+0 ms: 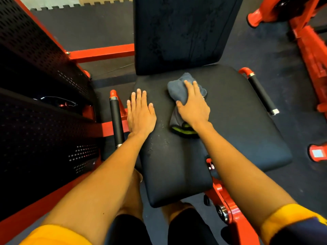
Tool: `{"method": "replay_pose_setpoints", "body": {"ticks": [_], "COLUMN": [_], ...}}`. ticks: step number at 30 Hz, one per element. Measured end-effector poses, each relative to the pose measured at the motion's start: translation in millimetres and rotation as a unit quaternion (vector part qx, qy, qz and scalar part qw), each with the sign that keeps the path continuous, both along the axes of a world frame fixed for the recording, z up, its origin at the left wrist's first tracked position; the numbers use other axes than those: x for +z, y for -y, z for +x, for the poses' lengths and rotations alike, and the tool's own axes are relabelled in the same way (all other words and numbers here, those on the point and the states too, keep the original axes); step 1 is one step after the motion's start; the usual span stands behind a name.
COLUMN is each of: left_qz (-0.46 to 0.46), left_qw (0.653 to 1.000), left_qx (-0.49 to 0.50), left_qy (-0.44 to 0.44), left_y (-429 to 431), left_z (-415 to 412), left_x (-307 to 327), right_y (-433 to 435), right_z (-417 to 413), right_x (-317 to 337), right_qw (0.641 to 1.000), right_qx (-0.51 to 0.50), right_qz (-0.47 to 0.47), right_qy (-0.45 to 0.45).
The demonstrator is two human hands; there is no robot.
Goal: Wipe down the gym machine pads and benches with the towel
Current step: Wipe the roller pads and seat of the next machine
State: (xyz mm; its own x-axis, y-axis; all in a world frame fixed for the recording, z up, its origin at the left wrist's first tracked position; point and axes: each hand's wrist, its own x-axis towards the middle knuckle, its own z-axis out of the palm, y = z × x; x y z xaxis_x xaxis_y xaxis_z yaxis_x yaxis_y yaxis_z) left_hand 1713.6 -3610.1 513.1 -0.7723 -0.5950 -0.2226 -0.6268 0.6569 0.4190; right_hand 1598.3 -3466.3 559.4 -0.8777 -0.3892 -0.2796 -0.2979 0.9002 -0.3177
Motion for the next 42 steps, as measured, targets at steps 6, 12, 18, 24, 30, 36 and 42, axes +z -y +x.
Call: {"method": "replay_pose_setpoints", "body": {"ticks": [6,12,18,24,30,36,42], "left_qz": [0.061,0.153,0.292,0.301,0.257,0.221,0.179], "left_qw": [0.997,0.981,0.91,0.894,0.893,0.899,0.906], "left_qx": [0.015,0.08,0.248,0.294,0.364,0.379,0.384], "left_qy": [-0.037,-0.091,-0.158,-0.152,-0.063,-0.01,-0.011], "left_y": [-13,-33,-59,-97,-129,-161,-165], "left_z": [29,52,83,120,141,155,154], "left_x": [6,9,31,45,55,65,69], "right_y": [2,-56,-18,-51,-12,-12,16], "right_z": [82,80,80,103,59,117,122], "right_x": [8,20,16,23,22,35,23], "right_qw": [0.995,0.991,0.991,0.935,0.957,0.899,0.809], "right_qx": [0.098,0.131,0.125,0.351,0.286,0.435,0.586], "right_qz": [-0.012,0.002,0.03,-0.04,0.022,-0.018,-0.002], "right_qy": [-0.018,-0.022,-0.041,0.004,0.043,0.045,-0.042]}}
